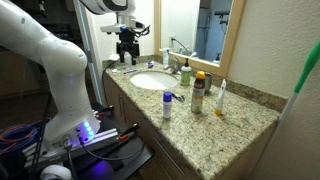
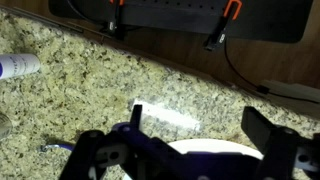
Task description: Put the toothbrush in the metal cup
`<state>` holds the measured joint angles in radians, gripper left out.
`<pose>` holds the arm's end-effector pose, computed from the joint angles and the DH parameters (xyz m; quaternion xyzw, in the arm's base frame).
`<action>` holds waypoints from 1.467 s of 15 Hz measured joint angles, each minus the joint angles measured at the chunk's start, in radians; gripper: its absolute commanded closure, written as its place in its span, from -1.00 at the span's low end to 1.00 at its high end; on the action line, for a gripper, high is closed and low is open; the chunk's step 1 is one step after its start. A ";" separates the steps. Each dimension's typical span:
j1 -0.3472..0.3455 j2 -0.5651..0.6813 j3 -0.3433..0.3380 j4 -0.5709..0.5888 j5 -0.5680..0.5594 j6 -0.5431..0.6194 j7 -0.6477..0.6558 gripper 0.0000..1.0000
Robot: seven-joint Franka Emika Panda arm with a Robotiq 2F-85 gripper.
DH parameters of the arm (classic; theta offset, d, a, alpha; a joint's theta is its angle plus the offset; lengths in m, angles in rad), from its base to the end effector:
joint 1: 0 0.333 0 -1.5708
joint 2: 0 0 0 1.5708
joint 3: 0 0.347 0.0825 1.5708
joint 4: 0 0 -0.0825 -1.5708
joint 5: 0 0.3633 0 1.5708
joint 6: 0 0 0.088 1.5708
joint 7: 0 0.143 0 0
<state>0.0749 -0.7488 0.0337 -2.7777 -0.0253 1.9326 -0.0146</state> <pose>0.2592 0.0250 0.4059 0.9967 0.0615 -0.0473 0.0251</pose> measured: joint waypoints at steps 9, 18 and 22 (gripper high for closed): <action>0.182 0.069 0.133 0.118 0.195 0.108 0.062 -1.00; 0.198 0.245 0.210 0.189 0.210 0.236 0.229 -1.00; 0.186 0.446 0.258 0.274 0.211 0.447 0.396 -1.00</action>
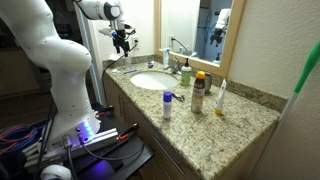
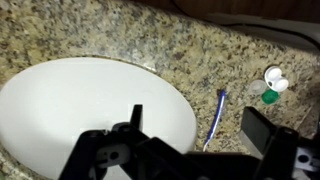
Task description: Put the toothbrush in the metal cup
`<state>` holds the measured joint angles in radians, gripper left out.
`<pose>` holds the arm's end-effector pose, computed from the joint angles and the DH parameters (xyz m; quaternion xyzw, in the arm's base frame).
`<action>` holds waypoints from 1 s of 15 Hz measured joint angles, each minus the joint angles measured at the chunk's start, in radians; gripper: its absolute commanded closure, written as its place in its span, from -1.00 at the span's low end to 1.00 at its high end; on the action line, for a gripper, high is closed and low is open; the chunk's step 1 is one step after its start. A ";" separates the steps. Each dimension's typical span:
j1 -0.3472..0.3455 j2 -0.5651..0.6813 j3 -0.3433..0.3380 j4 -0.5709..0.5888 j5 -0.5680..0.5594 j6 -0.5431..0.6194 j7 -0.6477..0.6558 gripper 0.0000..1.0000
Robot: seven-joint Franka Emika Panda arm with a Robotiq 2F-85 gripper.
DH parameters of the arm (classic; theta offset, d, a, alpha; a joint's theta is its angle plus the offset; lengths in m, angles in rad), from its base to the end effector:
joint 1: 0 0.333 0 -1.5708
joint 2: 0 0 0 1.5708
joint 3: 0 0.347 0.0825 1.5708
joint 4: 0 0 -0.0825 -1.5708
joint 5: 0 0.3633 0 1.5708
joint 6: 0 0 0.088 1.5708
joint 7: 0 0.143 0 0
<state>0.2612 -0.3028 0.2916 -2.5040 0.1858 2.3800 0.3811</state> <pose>0.3626 0.2328 0.4107 -0.9958 -0.0212 -0.0647 0.0620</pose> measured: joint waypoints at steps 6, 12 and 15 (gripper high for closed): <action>-0.005 0.088 0.003 0.078 -0.002 0.024 0.027 -1.00; -0.005 0.205 0.002 0.139 0.037 0.172 0.026 -1.00; -0.004 0.320 0.002 0.236 0.022 0.203 0.047 -1.00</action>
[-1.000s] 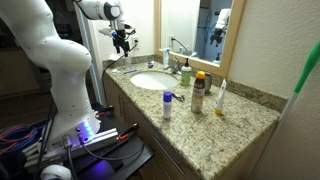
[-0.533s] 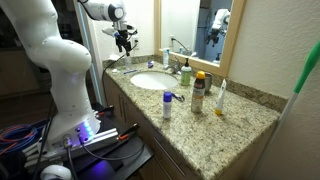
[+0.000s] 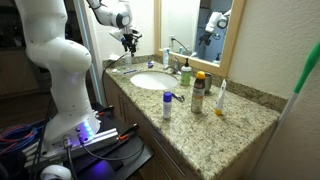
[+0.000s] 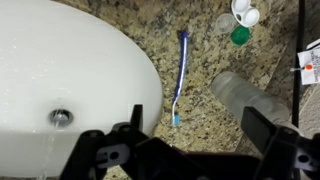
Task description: Put the toothbrush in the metal cup
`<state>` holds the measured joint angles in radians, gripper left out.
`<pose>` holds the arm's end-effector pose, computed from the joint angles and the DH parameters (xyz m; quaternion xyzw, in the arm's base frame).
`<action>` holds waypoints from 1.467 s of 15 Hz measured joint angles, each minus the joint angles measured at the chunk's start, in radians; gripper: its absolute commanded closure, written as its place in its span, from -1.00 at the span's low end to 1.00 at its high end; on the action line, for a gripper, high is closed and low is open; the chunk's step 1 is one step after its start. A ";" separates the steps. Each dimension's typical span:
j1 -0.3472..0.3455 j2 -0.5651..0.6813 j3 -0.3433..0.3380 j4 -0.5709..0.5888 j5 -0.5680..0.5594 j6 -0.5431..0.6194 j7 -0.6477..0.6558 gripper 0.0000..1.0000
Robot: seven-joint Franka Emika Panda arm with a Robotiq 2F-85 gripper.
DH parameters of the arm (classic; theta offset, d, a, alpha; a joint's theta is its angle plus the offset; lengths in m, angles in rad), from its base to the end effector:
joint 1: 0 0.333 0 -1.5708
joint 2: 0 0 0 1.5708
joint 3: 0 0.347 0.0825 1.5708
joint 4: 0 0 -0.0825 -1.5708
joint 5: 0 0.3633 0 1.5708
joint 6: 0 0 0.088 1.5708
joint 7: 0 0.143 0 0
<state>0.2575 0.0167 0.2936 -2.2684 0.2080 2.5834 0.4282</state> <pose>0.4626 0.2842 0.3925 -0.9863 0.0187 -0.0977 0.1312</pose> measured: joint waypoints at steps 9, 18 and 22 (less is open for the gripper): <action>0.010 0.075 -0.005 0.062 -0.004 0.026 0.032 -1.00; 0.092 0.312 -0.094 0.150 -0.223 0.100 0.183 -1.00; 0.103 0.333 -0.101 0.172 -0.221 0.105 0.187 -1.00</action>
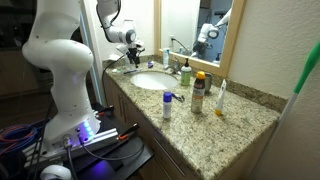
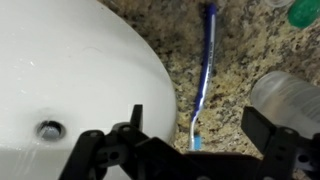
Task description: Put the toothbrush in the metal cup
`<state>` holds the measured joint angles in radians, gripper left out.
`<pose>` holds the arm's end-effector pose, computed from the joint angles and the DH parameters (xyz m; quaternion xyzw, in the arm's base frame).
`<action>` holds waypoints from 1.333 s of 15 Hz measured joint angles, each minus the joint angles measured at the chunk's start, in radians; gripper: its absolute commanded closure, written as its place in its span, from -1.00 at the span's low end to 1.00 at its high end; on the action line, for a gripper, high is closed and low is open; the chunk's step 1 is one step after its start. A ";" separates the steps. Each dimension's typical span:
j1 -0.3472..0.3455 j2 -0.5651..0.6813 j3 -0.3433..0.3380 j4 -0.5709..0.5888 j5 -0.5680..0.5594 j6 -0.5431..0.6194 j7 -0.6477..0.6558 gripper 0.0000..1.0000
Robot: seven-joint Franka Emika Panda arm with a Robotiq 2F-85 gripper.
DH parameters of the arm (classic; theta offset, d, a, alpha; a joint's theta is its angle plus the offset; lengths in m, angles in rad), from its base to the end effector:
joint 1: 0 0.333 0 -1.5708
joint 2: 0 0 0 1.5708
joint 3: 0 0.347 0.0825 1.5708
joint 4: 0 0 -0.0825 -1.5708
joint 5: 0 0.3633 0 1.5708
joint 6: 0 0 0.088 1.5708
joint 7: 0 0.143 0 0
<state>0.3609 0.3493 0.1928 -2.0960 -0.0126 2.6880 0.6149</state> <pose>0.5232 0.3187 0.2911 -0.9912 0.0348 -0.0880 0.0923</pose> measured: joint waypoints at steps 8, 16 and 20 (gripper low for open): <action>0.029 0.107 -0.039 0.063 0.000 0.133 0.000 -1.00; 0.102 0.218 -0.113 0.168 0.000 0.139 0.000 -1.00; 0.108 0.225 -0.130 0.169 0.002 0.135 0.000 -1.00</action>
<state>0.4687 0.5739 0.0632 -1.9274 -0.0108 2.8235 0.6149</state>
